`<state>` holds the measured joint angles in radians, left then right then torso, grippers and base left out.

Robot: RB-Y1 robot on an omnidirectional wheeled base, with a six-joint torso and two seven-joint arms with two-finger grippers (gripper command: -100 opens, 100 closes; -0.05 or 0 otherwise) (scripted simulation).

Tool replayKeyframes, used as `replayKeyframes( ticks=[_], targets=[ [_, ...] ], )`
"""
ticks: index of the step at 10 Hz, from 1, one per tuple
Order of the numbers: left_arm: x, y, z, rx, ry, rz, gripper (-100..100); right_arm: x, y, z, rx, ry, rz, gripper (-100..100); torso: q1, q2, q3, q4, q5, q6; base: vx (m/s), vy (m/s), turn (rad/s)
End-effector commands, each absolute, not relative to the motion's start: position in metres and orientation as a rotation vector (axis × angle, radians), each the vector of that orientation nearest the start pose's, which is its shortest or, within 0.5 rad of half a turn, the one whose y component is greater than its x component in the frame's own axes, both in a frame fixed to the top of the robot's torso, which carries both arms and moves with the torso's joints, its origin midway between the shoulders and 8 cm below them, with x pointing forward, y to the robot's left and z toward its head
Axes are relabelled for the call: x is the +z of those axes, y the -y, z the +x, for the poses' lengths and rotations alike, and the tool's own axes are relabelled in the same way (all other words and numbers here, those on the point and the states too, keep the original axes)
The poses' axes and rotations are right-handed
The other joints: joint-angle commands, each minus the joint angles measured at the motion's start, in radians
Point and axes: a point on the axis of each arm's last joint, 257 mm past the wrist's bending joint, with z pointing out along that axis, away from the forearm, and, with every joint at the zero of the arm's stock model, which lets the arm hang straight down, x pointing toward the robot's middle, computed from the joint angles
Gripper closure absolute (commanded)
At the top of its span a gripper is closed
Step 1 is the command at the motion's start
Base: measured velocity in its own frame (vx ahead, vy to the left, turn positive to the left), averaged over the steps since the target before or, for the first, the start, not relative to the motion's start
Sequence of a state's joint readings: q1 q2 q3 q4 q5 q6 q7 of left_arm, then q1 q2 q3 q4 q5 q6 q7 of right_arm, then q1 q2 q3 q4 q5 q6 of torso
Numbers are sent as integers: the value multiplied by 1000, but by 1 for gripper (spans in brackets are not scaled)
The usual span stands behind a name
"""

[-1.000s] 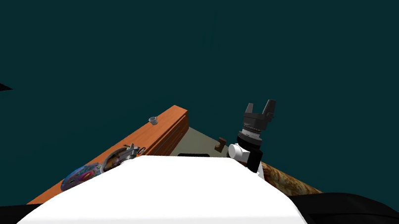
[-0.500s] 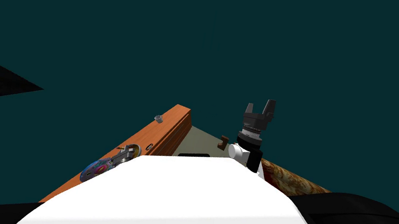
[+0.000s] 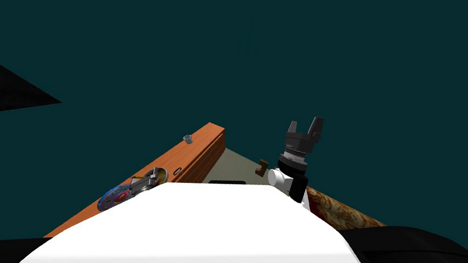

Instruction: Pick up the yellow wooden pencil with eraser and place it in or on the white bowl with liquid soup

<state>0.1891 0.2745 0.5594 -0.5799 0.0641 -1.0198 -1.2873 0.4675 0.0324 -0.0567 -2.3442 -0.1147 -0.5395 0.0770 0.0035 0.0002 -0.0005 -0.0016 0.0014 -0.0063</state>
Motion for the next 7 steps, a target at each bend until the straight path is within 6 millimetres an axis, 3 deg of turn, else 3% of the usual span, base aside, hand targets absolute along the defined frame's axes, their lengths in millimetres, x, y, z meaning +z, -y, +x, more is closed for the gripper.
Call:
replayKeyframes(
  ticks=[1,2,3,7],
  targets=[
    [-390,-591,231,520,-1478,-483,-100,69,307,317,1282,-438,609,0,0,0,0,0,0,0,0,0,0],
    [-390,-591,231,520,-1478,-483,0,69,307,317,1282,-438,609,0,0,0,0,0,0,0,0,0,0],
    [-381,-609,239,521,-1479,-483,-100,69,307,317,1282,-438,609,0,0,0,0,0,0,0,-33,-76,-25],
    [-358,-646,257,526,-1477,-484,-100,70,307,317,1283,-438,609,0,-8,4,2,1,-2,1,-66,-106,-22]
  ],
)
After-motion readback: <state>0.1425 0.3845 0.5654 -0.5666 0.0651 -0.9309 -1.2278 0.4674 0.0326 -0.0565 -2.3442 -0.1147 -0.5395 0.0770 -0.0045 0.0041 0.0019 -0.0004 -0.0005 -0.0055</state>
